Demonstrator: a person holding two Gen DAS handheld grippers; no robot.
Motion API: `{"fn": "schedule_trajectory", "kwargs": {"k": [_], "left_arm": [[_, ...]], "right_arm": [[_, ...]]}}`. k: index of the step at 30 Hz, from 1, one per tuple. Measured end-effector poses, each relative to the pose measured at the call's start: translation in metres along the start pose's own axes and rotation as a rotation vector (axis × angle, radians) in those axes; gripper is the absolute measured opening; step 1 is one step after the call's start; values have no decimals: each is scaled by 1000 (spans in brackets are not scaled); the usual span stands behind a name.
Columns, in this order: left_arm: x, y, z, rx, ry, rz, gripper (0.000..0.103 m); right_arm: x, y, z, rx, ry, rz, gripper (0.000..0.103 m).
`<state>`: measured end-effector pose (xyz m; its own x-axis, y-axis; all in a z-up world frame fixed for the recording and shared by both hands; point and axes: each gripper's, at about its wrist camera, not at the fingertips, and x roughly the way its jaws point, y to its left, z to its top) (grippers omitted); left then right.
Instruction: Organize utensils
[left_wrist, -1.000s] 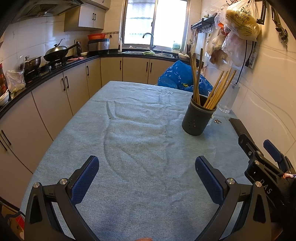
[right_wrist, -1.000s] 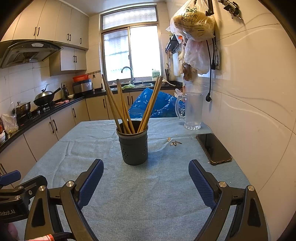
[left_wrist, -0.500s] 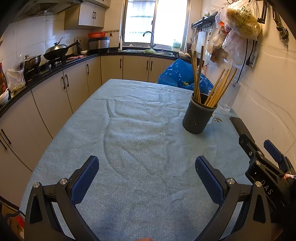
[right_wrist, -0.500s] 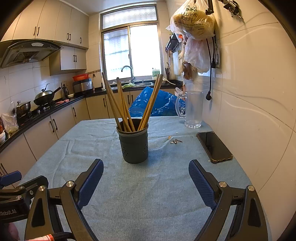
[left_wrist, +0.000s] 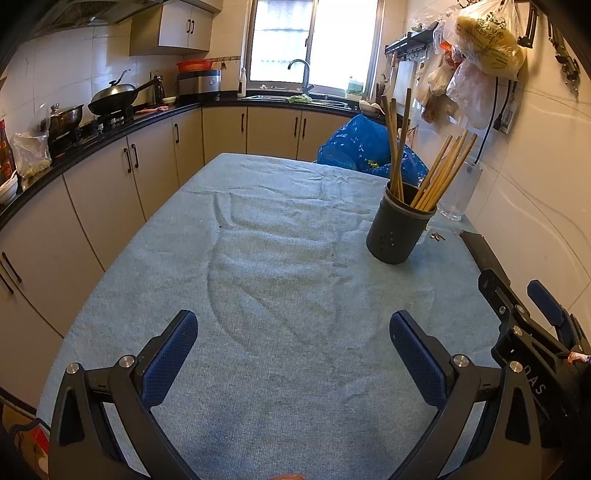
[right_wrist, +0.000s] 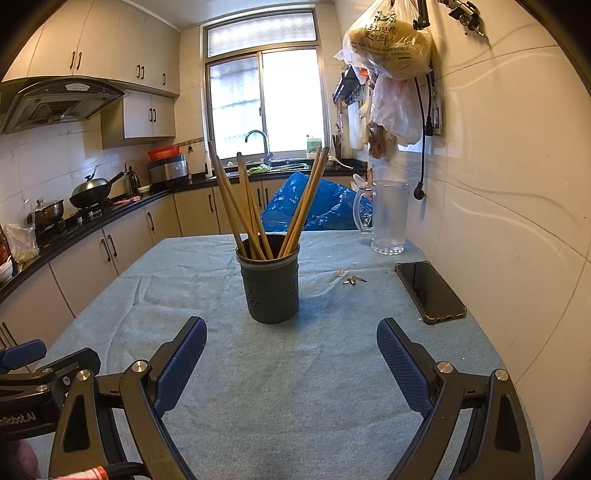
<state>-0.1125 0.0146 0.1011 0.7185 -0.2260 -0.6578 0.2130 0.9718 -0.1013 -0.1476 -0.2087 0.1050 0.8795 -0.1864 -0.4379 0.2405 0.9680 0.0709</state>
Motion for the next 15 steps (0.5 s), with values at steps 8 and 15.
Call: {"fn": "schedule_trajectory", "kwargs": {"k": [8, 15], "left_arm": [[4, 2, 1, -13, 9, 10, 103], [13, 4, 0, -26, 53, 7, 103]], "right_arm": [[2, 5, -3, -19, 12, 17, 96], [9, 3, -6, -22, 38, 24, 96]]}}
